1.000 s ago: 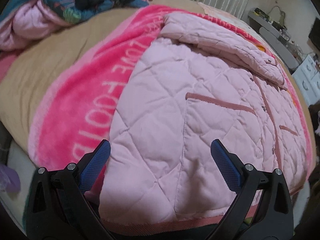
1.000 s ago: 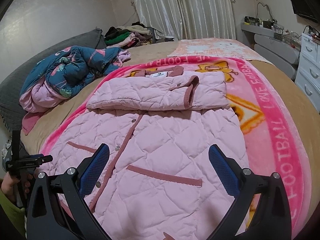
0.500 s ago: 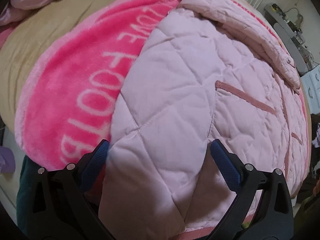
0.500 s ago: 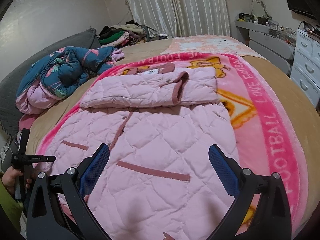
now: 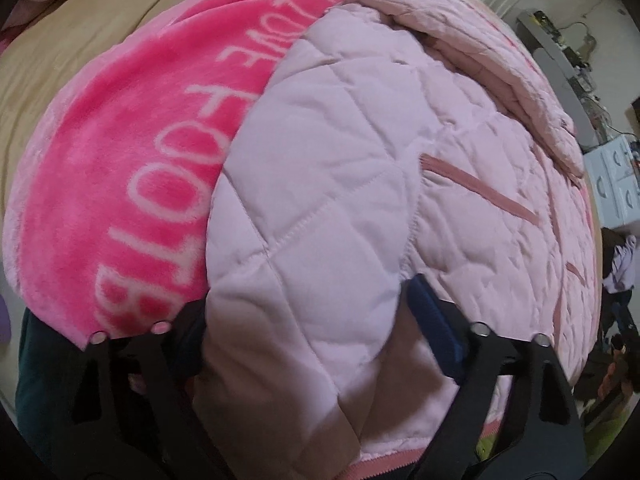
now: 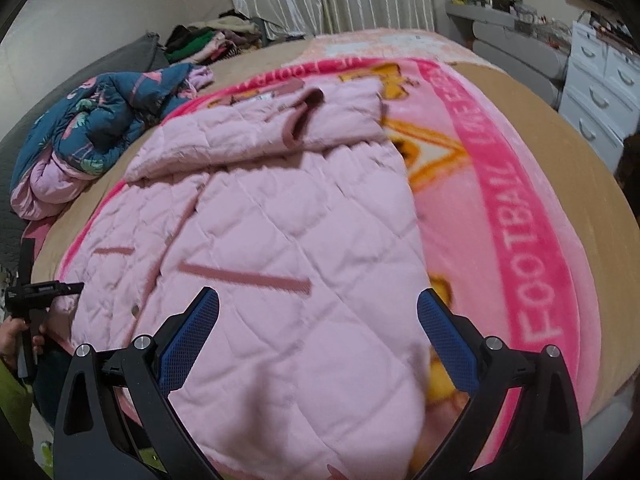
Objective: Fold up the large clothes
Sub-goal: 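Close the left gripper on the hem while the right gripper grasps the hem too, then lift the hem with both grippers and carry it over toward the collar, then lower the hem onto the collar and open both grippers, then move both open grippers to the edge of the folded jacket, then grasp the folded jacket's edge with both grippers and tug it flat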
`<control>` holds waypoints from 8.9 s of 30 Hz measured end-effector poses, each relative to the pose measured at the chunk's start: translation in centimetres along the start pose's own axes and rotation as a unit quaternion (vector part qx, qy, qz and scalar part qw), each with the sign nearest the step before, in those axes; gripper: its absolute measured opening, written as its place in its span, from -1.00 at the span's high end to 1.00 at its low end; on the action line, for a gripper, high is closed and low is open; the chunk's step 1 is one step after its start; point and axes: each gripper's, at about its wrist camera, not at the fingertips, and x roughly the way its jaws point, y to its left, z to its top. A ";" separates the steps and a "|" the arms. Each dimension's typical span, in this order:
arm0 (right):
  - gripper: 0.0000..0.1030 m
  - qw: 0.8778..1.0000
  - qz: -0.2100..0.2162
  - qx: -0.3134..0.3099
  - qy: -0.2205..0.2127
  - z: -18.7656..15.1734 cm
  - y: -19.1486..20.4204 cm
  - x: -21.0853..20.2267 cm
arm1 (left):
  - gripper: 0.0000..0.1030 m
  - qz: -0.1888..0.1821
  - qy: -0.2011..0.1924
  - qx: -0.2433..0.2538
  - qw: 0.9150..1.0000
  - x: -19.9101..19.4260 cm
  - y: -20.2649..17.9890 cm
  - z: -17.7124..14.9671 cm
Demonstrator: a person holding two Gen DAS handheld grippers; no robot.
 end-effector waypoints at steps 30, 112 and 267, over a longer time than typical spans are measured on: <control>-0.81 0.986 0.092 0.053 0.125 -11.2 -2.1 1.3 | -0.13 0.009 0.005 0.101 0.995 -2.4 -2.4 -4.2; 0.55 0.952 0.199 0.053 -0.224 13.0 -2.0 -5.3 | 0.76 -0.046 -0.223 0.121 0.966 -14.6 -11.5 8.7; 0.69 0.982 -0.122 0.004 -0.146 23.8 -5.0 16.5 | 0.58 -0.029 -0.248 0.103 0.963 -0.6 -9.9 22.9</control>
